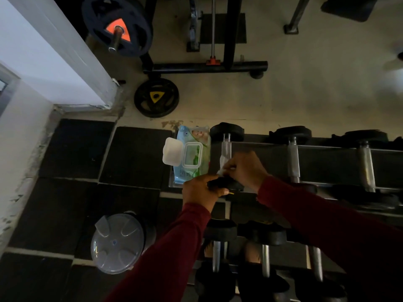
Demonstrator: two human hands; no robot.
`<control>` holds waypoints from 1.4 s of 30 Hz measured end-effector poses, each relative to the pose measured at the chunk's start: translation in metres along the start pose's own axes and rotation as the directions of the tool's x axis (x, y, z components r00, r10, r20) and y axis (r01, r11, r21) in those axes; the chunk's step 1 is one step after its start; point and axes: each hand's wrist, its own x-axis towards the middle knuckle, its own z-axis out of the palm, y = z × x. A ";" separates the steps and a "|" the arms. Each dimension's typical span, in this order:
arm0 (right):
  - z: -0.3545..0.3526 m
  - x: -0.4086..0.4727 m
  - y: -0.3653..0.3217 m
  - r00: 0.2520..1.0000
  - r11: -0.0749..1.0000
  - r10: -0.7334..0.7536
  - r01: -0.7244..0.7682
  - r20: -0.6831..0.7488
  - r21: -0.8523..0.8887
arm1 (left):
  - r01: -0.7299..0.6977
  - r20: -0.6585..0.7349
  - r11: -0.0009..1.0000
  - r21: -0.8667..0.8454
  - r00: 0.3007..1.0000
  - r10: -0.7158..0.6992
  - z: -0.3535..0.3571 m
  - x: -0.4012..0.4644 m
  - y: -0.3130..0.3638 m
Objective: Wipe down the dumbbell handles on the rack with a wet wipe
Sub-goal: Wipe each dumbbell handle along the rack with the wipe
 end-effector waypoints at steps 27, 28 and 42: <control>-0.111 -0.084 0.106 0.842 0.740 0.538 -0.449 -0.039 0.501 | -0.154 0.189 0.984 -0.089 0.967 0.168 0.074 -0.028 0.087; -0.116 -0.089 0.112 0.842 0.750 0.540 -0.471 -0.018 0.464 | -0.156 0.215 0.986 -0.062 0.962 0.166 0.086 -0.032 0.096; -0.101 -0.069 0.165 0.904 0.910 0.414 -0.413 0.105 -0.029 | 0.005 0.055 0.999 0.031 0.998 -0.007 0.156 -0.038 0.115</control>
